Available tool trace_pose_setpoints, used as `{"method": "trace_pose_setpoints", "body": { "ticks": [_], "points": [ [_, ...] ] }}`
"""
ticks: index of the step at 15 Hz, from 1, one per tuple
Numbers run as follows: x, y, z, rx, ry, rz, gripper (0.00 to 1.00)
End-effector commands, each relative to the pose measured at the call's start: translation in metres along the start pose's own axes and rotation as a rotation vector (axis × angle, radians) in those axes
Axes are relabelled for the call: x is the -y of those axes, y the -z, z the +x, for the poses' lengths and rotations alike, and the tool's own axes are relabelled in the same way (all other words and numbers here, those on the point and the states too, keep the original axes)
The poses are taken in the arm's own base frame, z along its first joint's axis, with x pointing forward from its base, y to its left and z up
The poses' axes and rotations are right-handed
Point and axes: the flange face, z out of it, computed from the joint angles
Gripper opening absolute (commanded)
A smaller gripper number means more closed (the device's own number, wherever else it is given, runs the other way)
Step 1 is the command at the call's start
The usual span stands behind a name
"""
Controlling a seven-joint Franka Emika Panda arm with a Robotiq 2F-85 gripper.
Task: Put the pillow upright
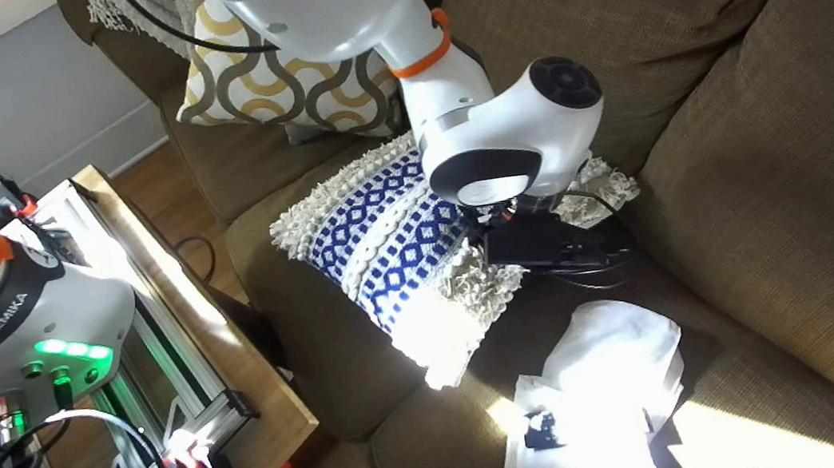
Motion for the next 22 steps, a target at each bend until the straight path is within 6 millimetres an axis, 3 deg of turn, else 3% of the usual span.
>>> {"method": "trace_pose_setpoints", "body": {
  "ticks": [1,4,5,6,8,11,16,22],
  "points": [
    [0.007,0.003,0.001,0.000,-0.006,-0.022,0.15],
    [0.018,0.014,0.004,0.002,-0.008,-0.039,0.15],
    [0.018,0.015,0.005,0.002,-0.008,-0.040,0.04],
    [0.017,0.025,0.001,0.008,-0.019,-0.071,0.04],
    [0.032,0.071,-0.008,0.025,-0.017,-0.177,0.04],
    [0.056,0.112,-0.006,0.035,0.008,-0.335,0.04],
    [0.110,0.163,0.026,0.066,0.129,-0.512,0.04],
    [0.151,0.223,0.081,-0.010,0.220,-0.726,0.04]
  ]
}}
